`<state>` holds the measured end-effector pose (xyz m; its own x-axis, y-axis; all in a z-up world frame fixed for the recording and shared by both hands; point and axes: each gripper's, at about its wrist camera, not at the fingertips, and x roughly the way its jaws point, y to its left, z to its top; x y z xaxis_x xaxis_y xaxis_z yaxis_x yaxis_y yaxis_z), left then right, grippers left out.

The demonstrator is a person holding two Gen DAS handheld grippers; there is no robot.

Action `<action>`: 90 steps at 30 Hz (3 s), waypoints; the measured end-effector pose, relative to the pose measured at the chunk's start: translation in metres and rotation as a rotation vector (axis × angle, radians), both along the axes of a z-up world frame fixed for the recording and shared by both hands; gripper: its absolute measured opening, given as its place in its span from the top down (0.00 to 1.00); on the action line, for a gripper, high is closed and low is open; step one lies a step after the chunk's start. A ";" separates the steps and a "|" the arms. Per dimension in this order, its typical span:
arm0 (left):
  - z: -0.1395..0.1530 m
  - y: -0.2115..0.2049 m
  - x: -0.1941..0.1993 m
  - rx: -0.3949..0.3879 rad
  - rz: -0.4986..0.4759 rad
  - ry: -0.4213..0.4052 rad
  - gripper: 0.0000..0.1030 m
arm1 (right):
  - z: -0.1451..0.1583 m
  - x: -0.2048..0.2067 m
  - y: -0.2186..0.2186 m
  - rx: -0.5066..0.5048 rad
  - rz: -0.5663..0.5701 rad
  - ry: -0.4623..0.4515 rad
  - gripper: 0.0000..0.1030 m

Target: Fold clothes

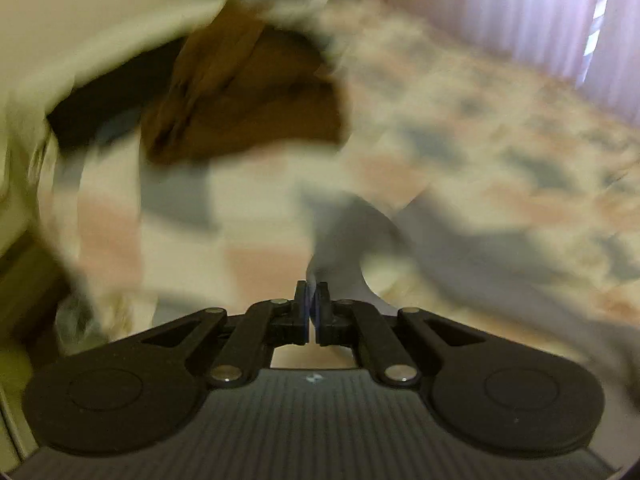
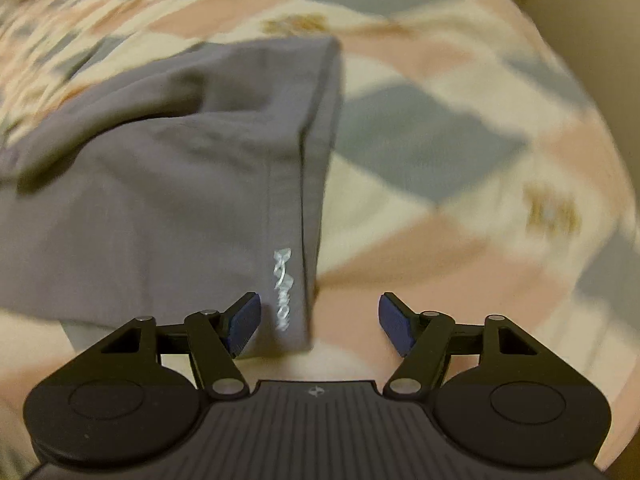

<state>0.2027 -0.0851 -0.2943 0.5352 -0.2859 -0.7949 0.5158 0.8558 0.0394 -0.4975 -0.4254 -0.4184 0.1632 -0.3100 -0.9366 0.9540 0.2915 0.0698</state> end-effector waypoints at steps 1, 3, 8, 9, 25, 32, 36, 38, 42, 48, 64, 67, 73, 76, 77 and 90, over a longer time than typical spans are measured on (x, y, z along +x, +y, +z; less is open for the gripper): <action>-0.026 0.009 0.013 0.033 0.031 0.026 1.00 | -0.005 -0.005 0.002 0.023 -0.064 -0.029 0.31; -0.071 0.010 0.023 0.121 0.028 0.066 0.99 | -0.013 -0.020 0.005 0.061 -0.200 -0.102 0.28; -0.123 0.010 0.013 0.187 0.032 0.072 0.99 | -0.016 -0.058 0.011 0.076 -0.480 -0.347 0.25; -0.122 0.011 0.010 0.159 0.033 0.066 0.97 | -0.016 -0.065 0.012 0.084 -0.529 -0.397 0.25; -0.120 0.043 0.048 -0.216 0.324 0.259 0.79 | -0.061 -0.045 0.019 0.228 -0.780 -0.704 0.46; -0.121 0.031 0.065 -0.271 0.250 0.331 1.00 | -0.048 -0.047 0.028 0.205 -0.827 -0.675 0.94; -0.057 0.018 0.086 -0.418 0.077 0.251 1.00 | 0.002 -0.048 0.025 0.094 -0.783 -0.682 0.96; -0.015 0.009 0.096 -0.507 -0.006 0.210 1.00 | 0.031 -0.048 0.024 0.042 -0.747 -0.690 0.97; 0.050 0.004 0.094 -0.619 -0.168 0.115 1.00 | 0.074 -0.050 0.033 -0.026 -0.713 -0.697 0.99; -0.025 0.027 0.102 -0.440 -0.092 0.192 1.00 | 0.061 -0.061 0.063 -0.006 -0.776 -0.623 0.99; -0.080 0.063 0.090 -0.008 0.164 0.153 0.86 | 0.007 -0.052 0.051 0.140 -0.667 -0.262 0.54; -0.059 0.044 0.067 -0.004 0.056 0.118 0.84 | 0.032 -0.041 0.048 -0.004 -0.592 -0.113 0.53; -0.056 -0.056 0.034 -0.002 -0.266 0.050 0.73 | 0.072 0.034 0.021 -0.172 -0.160 -0.147 0.54; -0.062 -0.104 0.048 -0.043 -0.329 0.104 0.73 | 0.072 0.093 0.012 -0.187 0.039 -0.127 0.54; -0.065 -0.118 0.055 -0.059 -0.340 0.128 0.72 | 0.072 0.110 0.012 -0.189 0.080 -0.137 0.54; -0.139 -0.234 0.151 -0.045 -0.569 0.354 0.29 | 0.053 0.295 0.036 -0.163 0.348 -0.135 0.42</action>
